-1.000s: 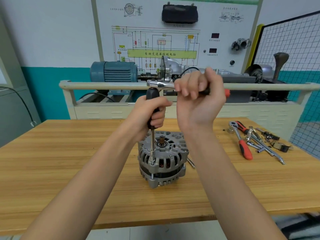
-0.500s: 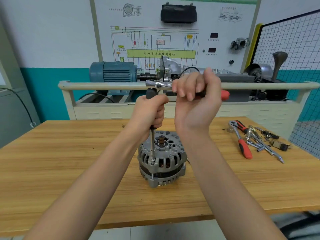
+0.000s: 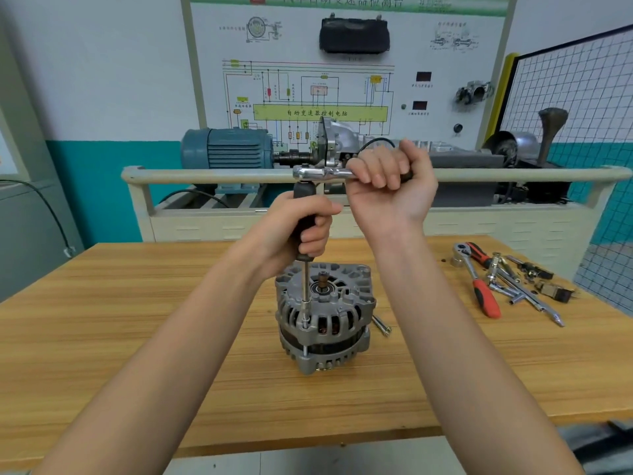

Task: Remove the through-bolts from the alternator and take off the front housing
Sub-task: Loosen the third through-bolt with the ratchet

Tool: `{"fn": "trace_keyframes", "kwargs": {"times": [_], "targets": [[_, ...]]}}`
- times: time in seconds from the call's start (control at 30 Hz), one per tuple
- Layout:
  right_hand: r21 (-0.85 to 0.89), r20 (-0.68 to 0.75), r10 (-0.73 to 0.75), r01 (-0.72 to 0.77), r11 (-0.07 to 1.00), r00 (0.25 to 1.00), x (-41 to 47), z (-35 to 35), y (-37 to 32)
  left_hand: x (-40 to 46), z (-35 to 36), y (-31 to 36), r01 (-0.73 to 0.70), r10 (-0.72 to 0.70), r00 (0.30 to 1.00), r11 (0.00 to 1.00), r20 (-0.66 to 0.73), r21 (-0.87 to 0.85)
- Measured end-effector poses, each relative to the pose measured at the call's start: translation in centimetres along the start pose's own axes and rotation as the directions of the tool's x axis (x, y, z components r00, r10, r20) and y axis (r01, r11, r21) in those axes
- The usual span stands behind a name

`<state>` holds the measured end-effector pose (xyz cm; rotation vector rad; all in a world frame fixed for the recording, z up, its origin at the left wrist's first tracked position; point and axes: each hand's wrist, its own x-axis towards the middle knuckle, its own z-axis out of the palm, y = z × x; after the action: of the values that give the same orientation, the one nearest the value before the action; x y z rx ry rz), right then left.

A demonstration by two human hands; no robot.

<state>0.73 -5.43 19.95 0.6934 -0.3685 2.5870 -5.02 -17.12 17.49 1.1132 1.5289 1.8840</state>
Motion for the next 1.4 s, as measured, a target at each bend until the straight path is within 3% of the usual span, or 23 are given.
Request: {"fn": "trace_keyframes", "kwargs": {"times": [0.07, 0.13, 0.2, 0.3, 0.37, 0.43, 0.5, 0.53, 0.57, 0.63, 0.73, 0.8, 0.87, 0.93, 1.03, 1.1, 1.2, 1.3, 1.4], "targets": [[0.114, -0.053, 0.063, -0.056, 0.992, 0.997, 0.7, -0.4, -0.1, 0.1, 0.0, 0.1, 0.041, -0.038, 0.995, 0.998, 0.093, -0.041], [0.106, -0.066, 0.031, -0.024, 0.994, 0.997, 0.7, -0.2, 0.2, 0.2, 0.1, 0.0, 0.077, -0.067, 0.990, 0.994, 0.127, -0.076], [0.018, -0.043, -0.062, 0.062, 0.998, 0.997, -0.2, 0.2, 0.4, 0.3, 0.3, -0.2, 0.071, -0.066, 0.995, 0.995, 0.075, -0.066], [-0.198, 0.100, -0.218, 0.235, 0.952, 0.971, -2.2, 0.4, 1.1, 0.4, 0.8, -0.6, 0.011, -0.012, 0.993, 1.000, -0.119, -0.007], [-0.357, 0.266, -0.357, 0.435, 0.827, 0.896, -3.6, 0.8, 2.2, 0.5, 1.6, -0.7, -0.013, 0.020, 0.967, 1.000, -0.253, 0.027], [-0.466, 0.436, -0.467, 0.637, 0.614, 0.769, -4.7, 1.0, 3.5, 0.5, 2.5, -0.8, -0.035, 0.054, 0.921, 0.998, -0.386, 0.058], [-0.524, 0.559, -0.487, 0.741, 0.419, 0.671, -5.3, 1.3, 4.4, 0.5, 2.9, -0.8, -0.051, 0.103, 0.866, 0.992, -0.490, 0.117], [-0.535, 0.587, -0.481, 0.758, 0.373, 0.651, -5.4, 1.4, 4.7, 0.5, 2.9, -0.8, -0.054, 0.122, 0.848, 0.988, -0.516, 0.145], [-0.531, 0.592, -0.474, 0.758, 0.379, 0.651, -5.2, 1.3, 4.7, 0.4, 2.9, -0.8, -0.059, 0.130, 0.842, 0.987, -0.524, 0.150], [-0.483, 0.535, -0.451, 0.697, 0.530, 0.714, -4.4, 1.2, 4.0, 0.4, 2.5, -0.9, -0.075, 0.114, 0.865, 0.992, -0.488, 0.097], [-0.354, 0.315, -0.281, 0.387, 0.851, 0.906, -2.4, 0.9, 2.0, 0.1, 1.3, -0.8, -0.054, 0.071, 0.945, 0.997, -0.319, 0.063], [-0.194, 0.150, -0.127, 0.155, 0.969, 0.981, -1.1, 0.3, 0.7, -0.2, 0.5, -0.4, -0.018, 0.024, 0.988, 0.999, -0.155, 0.040], [-0.010, 0.022, -0.017, 0.018, 1.000, 1.000, -0.1, -0.4, 0.0, -0.2, -0.1, 0.1, 0.008, -0.007, 1.000, 0.999, -0.011, 0.036], [0.099, -0.047, 0.019, -0.015, 0.995, 0.999, 0.4, -0.8, -0.2, 0.0, -0.2, 0.2, 0.032, -0.035, 0.997, 0.999, 0.071, 0.036], [0.072, -0.062, -0.045, 0.049, 0.996, 0.997, 0.0, -0.6, -0.1, 0.2, 0.4, -0.3, 0.079, -0.075, 0.991, 0.996, 0.112, -0.034], [-0.043, -0.025, -0.134, 0.133, 0.990, 0.991, -0.9, -0.3, 0.2, 0.4, 0.6, -0.7, 0.067, -0.065, 0.997, 0.996, 0.039, -0.053], [-0.290, 0.164, -0.295, 0.332, 0.898, 0.941, -2.6, 0.3, 1.6, 0.5, 1.0, -1.0, 0.015, -0.020, 0.986, 0.999, -0.168, -0.030], [-0.480, 0.448, -0.450, 0.633, 0.607, 0.772, -3.8, 0.8, 3.5, 0.5, 1.9, -1.2, -0.045, 0.047, 0.930, 0.999, -0.365, 0.012], [-0.523, 0.590, -0.458, 0.747, 0.410, 0.665, -4.3, 0.9, 4.4, 0.6, 2.4, -1.3, -0.065, 0.099, 0.866, 0.994, -0.491, 0.085]]}}
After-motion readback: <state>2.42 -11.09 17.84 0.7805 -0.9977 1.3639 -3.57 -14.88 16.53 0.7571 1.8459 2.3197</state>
